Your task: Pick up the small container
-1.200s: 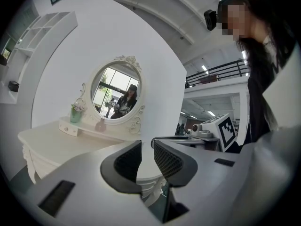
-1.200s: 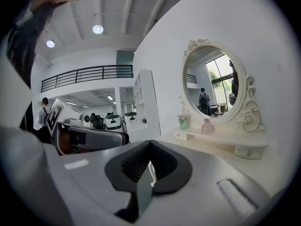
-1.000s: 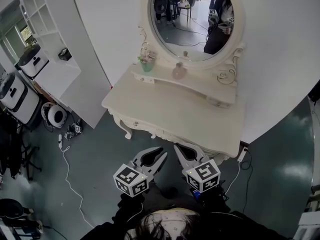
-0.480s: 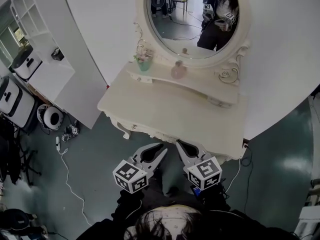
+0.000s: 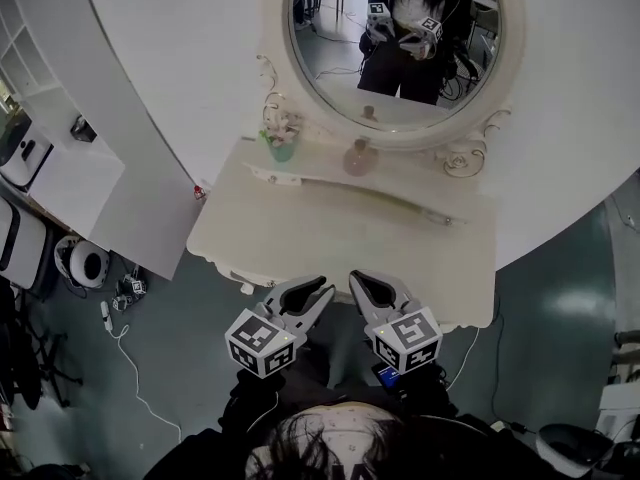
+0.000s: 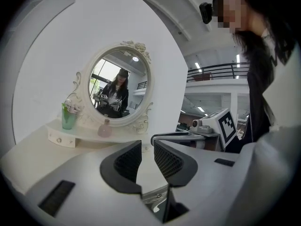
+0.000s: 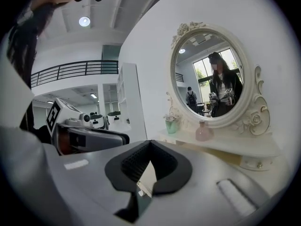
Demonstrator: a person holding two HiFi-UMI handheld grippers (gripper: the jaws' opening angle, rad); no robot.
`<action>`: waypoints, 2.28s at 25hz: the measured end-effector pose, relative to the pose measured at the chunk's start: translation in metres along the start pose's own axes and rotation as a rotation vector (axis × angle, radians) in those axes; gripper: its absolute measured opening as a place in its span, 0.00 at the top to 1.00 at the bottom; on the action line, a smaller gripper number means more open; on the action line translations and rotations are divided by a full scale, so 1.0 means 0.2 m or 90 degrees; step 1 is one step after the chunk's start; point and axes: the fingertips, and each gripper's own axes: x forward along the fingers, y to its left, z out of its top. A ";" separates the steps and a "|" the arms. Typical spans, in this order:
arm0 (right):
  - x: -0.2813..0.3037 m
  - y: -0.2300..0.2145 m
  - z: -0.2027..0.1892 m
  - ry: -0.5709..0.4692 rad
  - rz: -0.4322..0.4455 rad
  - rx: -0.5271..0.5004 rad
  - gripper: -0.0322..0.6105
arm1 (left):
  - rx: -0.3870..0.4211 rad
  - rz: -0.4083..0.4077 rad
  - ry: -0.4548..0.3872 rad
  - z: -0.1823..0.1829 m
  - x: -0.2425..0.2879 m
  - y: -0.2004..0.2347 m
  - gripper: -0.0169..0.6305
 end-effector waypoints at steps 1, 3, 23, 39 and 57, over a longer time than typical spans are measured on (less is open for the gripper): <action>0.04 0.00 0.01 -0.001 -0.006 0.001 0.94 | 0.003 -0.007 0.002 0.02 0.00 0.04 0.85; 0.13 0.01 0.04 -0.001 -0.018 0.002 0.94 | 0.008 -0.018 0.006 0.05 -0.01 0.12 0.85; 0.50 0.01 0.12 0.002 -0.136 0.002 0.94 | 0.011 -0.117 0.031 0.14 -0.07 0.58 0.85; 0.49 -0.36 0.21 0.006 -0.180 -0.018 0.94 | -0.004 -0.121 0.044 0.14 0.11 0.60 0.85; 0.77 -1.01 0.32 0.025 -0.151 -0.062 0.84 | -0.001 -0.069 0.054 0.18 0.42 0.67 0.85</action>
